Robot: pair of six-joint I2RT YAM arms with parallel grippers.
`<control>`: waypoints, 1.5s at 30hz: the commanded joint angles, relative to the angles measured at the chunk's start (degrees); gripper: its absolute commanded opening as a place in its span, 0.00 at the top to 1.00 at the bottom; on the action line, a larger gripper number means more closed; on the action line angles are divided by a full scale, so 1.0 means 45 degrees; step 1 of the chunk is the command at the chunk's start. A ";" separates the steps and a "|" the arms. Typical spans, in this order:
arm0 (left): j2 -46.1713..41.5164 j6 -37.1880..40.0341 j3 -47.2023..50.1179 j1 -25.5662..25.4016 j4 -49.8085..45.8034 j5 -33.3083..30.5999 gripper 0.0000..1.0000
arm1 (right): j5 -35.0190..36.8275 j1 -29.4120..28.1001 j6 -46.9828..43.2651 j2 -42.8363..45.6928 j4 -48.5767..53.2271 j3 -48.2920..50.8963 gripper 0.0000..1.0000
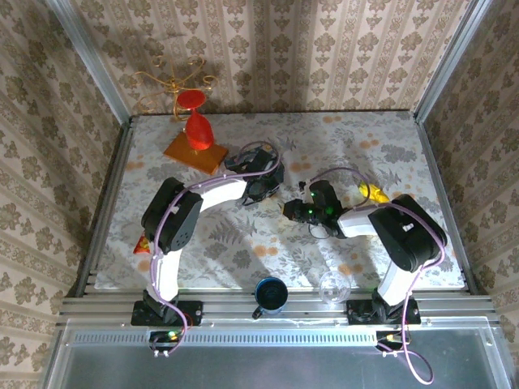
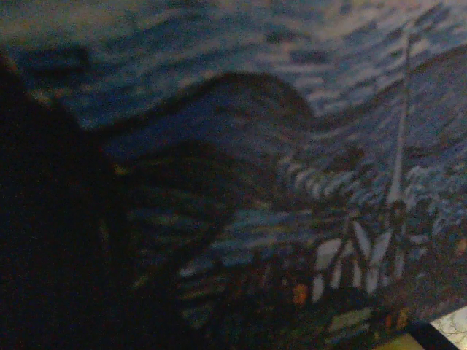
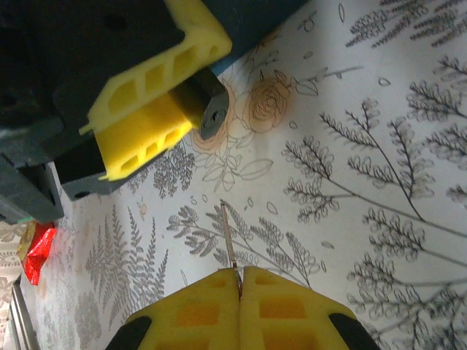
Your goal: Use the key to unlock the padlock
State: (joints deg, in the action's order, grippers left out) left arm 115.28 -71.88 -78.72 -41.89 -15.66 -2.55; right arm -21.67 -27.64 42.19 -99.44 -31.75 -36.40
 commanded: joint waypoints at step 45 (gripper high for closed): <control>-0.0482 -0.1064 0.0501 0.0461 0.1214 0.2260 0.88 | 0.0656 0.0234 -0.0804 -0.1932 -0.4449 0.0409 1.00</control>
State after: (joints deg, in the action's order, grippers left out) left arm 115.00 -75.33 -77.25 -40.12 -11.60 6.39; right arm -19.77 -26.87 39.18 -107.85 -49.52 -35.03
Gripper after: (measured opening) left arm 0.301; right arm 0.038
